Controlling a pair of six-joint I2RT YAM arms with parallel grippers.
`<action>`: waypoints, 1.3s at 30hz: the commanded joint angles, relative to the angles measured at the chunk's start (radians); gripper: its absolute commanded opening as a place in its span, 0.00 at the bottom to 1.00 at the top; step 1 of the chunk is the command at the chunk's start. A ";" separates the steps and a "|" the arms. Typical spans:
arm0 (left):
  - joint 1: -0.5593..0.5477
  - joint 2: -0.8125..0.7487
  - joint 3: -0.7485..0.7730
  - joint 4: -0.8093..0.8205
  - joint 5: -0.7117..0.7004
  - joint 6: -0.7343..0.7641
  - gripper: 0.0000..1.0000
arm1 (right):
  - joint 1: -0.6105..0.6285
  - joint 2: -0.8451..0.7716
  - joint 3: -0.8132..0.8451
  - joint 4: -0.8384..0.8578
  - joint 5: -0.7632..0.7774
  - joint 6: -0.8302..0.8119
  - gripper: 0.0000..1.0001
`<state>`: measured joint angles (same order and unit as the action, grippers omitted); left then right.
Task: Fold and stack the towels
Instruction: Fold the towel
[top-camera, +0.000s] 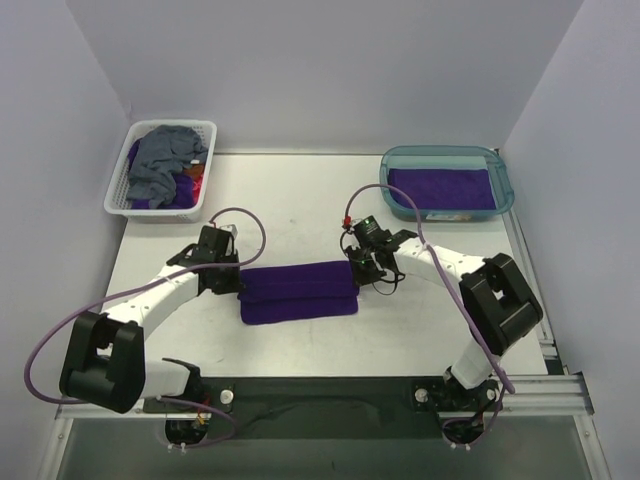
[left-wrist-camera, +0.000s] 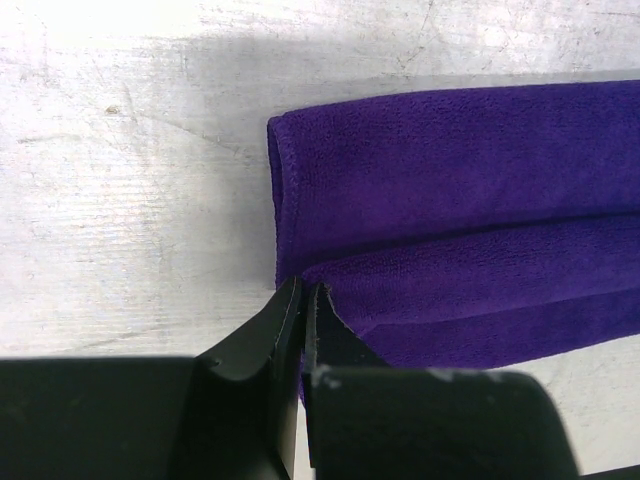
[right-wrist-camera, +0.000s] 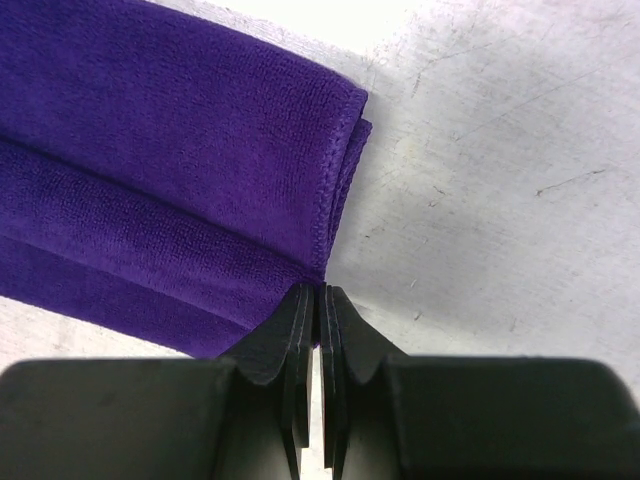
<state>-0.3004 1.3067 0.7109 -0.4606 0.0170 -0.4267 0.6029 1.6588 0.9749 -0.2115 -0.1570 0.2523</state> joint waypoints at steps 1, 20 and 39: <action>0.004 0.002 0.006 -0.013 -0.028 0.011 0.00 | -0.006 0.009 -0.010 -0.042 0.024 0.002 0.00; 0.003 -0.115 0.067 -0.101 -0.028 0.014 0.00 | 0.001 -0.139 0.039 -0.127 0.027 0.021 0.00; 0.001 -0.060 -0.002 -0.115 0.049 -0.032 0.32 | 0.023 -0.060 0.005 -0.135 -0.010 0.022 0.15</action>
<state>-0.3004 1.2778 0.7071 -0.5503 0.0608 -0.4458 0.6205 1.6283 0.9825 -0.2844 -0.1707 0.2867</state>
